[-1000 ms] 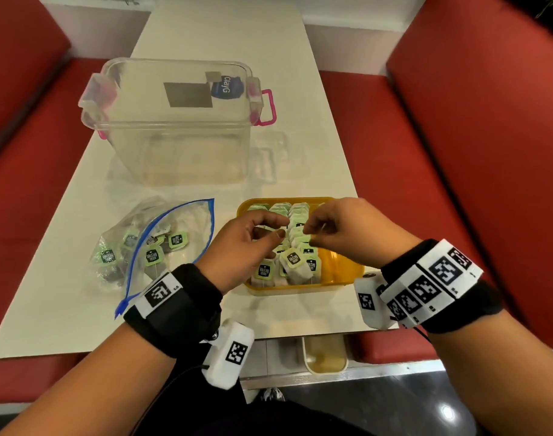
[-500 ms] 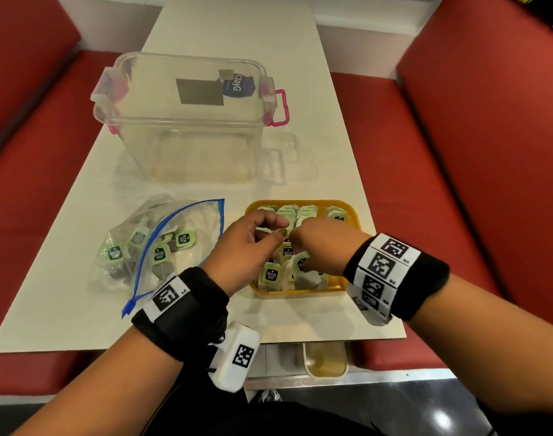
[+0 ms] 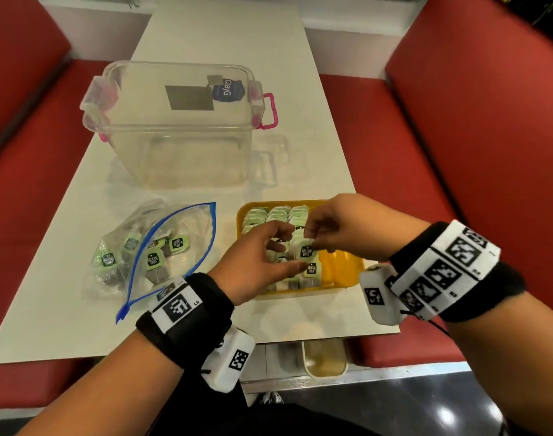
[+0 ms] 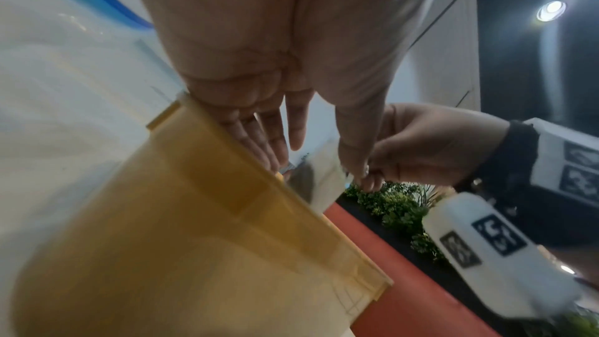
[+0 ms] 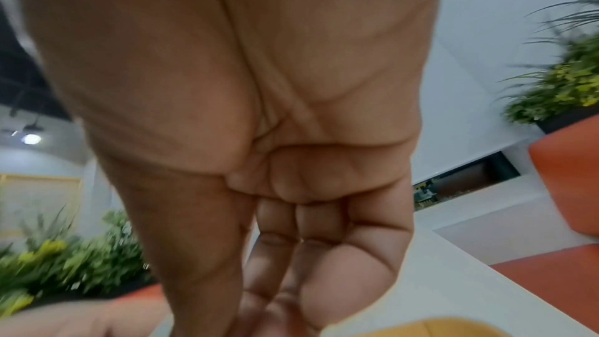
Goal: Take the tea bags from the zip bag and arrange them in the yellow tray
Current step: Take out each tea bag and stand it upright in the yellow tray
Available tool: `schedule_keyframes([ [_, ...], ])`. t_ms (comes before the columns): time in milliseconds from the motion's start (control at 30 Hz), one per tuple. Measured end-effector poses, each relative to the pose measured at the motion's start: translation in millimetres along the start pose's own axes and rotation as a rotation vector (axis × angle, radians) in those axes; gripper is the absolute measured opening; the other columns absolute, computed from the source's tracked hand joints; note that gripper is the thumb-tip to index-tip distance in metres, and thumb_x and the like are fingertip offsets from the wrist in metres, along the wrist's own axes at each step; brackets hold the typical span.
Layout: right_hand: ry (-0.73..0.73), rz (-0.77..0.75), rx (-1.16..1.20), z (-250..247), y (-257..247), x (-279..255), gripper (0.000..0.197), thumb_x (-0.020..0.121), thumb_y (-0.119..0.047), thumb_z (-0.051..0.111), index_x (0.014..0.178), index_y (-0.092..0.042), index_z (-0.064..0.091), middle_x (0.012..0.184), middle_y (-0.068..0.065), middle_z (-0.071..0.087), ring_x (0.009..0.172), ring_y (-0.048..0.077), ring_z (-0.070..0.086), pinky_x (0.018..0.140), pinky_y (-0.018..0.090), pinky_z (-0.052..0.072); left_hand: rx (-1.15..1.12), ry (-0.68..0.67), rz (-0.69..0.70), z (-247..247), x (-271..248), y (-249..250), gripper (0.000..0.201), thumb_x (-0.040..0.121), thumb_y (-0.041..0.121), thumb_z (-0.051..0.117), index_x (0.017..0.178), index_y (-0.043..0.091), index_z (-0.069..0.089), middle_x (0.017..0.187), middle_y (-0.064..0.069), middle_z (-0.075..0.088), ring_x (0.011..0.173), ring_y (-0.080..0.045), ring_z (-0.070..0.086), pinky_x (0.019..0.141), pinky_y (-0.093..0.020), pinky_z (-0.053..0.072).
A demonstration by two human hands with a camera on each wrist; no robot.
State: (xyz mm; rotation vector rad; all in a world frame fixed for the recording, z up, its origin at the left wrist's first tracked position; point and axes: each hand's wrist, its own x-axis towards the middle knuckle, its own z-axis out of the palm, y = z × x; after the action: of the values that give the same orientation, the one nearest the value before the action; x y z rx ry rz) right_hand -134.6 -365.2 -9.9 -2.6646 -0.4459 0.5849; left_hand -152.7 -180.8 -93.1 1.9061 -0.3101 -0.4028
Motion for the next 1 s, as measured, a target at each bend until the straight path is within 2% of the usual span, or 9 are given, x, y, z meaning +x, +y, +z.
schedule_keyframes([
  [67, 0.058, 0.008, 0.099, -10.5, 3.9, -6.8, 0.003, 0.085, -0.019, 0.069, 0.087, -0.020, 0.070, 0.063, -0.007, 0.067, 0.057, 0.004, 0.063, 0.058, 0.017, 0.049, 0.073, 0.014, 0.051, 3.8, 1.5, -1.4, 0.035, 0.080, 0.026, 0.076, 0.112, 0.022, 0.062, 0.102, 0.008, 0.067, 0.090, -0.006, 0.063, 0.077, -0.022, 0.051],
  [200, 0.153, 0.028, 0.177, -11.3, 16.1, -15.9, 0.005, 0.085, -0.018, 0.069, 0.089, -0.018, 0.072, 0.068, -0.001, 0.072, 0.064, 0.010, 0.068, 0.062, 0.023, 0.051, 0.048, 0.135, 0.110, 5.5, 2.1, -1.3, 0.013, 0.084, 0.026, 0.073, 0.096, 0.023, 0.069, 0.083, 0.009, 0.067, 0.074, -0.005, 0.061, 0.065, -0.015, 0.046],
  [367, 0.289, 0.069, 0.427, 15.1, 31.1, -23.8, 0.005, 0.085, -0.012, 0.070, 0.087, -0.007, 0.071, 0.072, 0.009, 0.072, 0.065, 0.015, 0.067, 0.066, 0.029, 0.053, -0.049, 0.194, 0.132, 0.9, -1.9, 4.6, 0.013, 0.085, 0.023, 0.071, 0.098, 0.026, 0.072, 0.091, 0.009, 0.070, 0.082, -0.005, 0.064, 0.072, -0.025, 0.053],
  [500, 0.356, 0.068, 0.601, 30.7, 31.1, -26.2, 0.006, 0.084, -0.004, 0.068, 0.090, -0.005, 0.070, 0.077, 0.013, 0.071, 0.064, 0.010, 0.064, 0.059, 0.016, 0.050, -0.093, 0.154, 0.105, -1.4, -2.9, 3.7, 0.017, 0.086, 0.019, 0.070, 0.102, 0.022, 0.074, 0.088, 0.007, 0.071, 0.080, -0.008, 0.064, 0.073, -0.031, 0.055],
  [633, 0.403, 0.024, 0.697, 33.5, 28.4, -23.8, 0.010, 0.082, -0.001, 0.070, 0.091, -0.006, 0.069, 0.085, 0.018, 0.071, 0.070, 0.020, 0.066, 0.071, 0.032, 0.057, -0.125, 0.143, 0.089, -0.9, -2.6, 3.1, 0.019, 0.085, 0.019, 0.071, 0.103, 0.023, 0.073, 0.086, 0.003, 0.071, 0.082, -0.020, 0.066, 0.077, -0.038, 0.058],
  [733, 0.433, 0.012, 0.668, 28.9, 27.8, -21.4, 0.010, 0.080, -0.001, 0.072, 0.088, -0.006, 0.068, 0.079, 0.017, 0.071, 0.069, 0.024, 0.068, 0.071, 0.034, 0.058, -0.191, 0.146, 0.075, -2.0, -2.3, 0.5, 0.020, 0.086, 0.014, 0.070, 0.105, 0.020, 0.070, 0.091, -0.006, 0.071, 0.084, -0.024, 0.067, 0.072, -0.030, 0.057],
  [833, 0.403, 0.019, 0.594, 18.3, 29.1, -18.2, 0.007, 0.082, -0.004, 0.071, 0.088, -0.008, 0.070, 0.075, 0.008, 0.073, 0.068, 0.017, 0.071, 0.068, 0.026, 0.058, -0.145, 0.181, 0.088, -5.3, -4.4, -2.5, 0.021, 0.088, 0.016, 0.069, 0.107, 0.024, 0.066, 0.097, 0.005, 0.069, 0.085, -0.011, 0.065, 0.074, -0.028, 0.055],
  [933, 0.410, 0.059, 0.301, 4.0, 35.4, -11.4, 0.003, 0.084, -0.016, 0.071, 0.084, -0.019, 0.071, 0.072, -0.008, 0.069, 0.064, 0.006, 0.063, 0.064, 0.020, 0.050, 0.102, 0.337, 0.128, -16.4, -8.4, -6.8, 0.018, 0.089, 0.024, 0.067, 0.106, 0.026, 0.064, 0.103, 0.010, 0.061, 0.079, -0.002, 0.059, 0.069, -0.007, 0.043],
  [1000, 0.364, 0.100, 0.045, -5.3, 39.1, -4.4, 0.002, 0.085, -0.022, 0.070, 0.083, -0.024, 0.070, 0.070, -0.014, 0.061, 0.063, 0.002, 0.054, 0.058, 0.017, 0.039, 0.254, 0.409, 0.126, -26.5, -10.7, -11.4, 0.019, 0.089, 0.025, 0.066, 0.108, 0.022, 0.063, 0.104, 0.004, 0.054, 0.077, -0.002, 0.055, 0.065, -0.006, 0.038],
])
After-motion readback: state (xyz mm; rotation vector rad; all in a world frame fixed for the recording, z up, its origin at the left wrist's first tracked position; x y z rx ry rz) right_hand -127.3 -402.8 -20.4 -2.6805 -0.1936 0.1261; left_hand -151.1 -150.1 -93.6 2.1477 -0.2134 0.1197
